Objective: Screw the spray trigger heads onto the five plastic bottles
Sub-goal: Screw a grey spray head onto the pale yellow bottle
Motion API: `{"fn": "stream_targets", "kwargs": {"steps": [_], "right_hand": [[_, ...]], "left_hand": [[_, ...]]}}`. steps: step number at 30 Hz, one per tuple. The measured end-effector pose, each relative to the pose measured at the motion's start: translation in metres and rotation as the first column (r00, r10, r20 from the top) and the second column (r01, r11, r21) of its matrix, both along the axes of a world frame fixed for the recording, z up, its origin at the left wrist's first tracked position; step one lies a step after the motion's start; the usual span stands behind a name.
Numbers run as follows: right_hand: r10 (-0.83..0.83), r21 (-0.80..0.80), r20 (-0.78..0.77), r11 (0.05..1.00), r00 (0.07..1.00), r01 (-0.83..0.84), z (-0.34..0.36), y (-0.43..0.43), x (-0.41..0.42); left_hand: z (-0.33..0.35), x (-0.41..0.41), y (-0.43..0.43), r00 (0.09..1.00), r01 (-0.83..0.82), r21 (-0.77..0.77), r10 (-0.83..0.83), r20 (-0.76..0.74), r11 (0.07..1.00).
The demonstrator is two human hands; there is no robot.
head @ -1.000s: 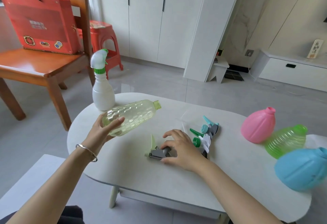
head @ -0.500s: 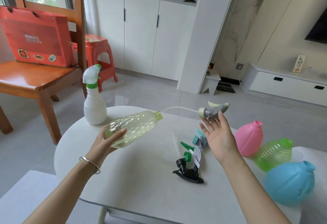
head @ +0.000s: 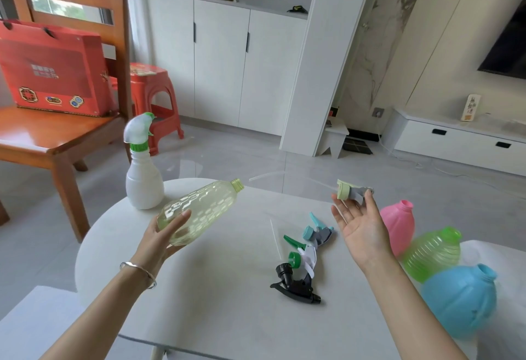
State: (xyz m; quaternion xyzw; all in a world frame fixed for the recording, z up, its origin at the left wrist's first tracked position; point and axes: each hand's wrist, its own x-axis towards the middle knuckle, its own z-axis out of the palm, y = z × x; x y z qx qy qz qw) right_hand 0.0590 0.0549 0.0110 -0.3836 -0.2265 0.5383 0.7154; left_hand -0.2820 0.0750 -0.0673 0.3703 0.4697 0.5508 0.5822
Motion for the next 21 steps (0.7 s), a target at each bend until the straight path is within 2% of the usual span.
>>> {"fn": "stream_targets", "kwargs": {"steps": [11, 17, 21], "right_hand": [[0.09, 0.002, 0.033, 0.996, 0.995, -0.091, -0.003, -0.001, -0.01], [0.24, -0.035, 0.051, 0.971, 0.97, -0.238, -0.007, -0.002, -0.018], [0.316, -0.067, 0.147, 0.949, 0.937, -0.31, -0.014, -0.003, -0.025]], "left_hand": [[0.002, 0.003, -0.001, 0.999, 0.04, 0.014, -0.04, -0.015, 0.999], [0.007, 0.014, -0.007, 0.99, 0.133, 0.02, -0.132, -0.045, 0.991], [0.013, 0.029, -0.013, 0.974, 0.212, 0.056, -0.207, -0.089, 0.976]]}}
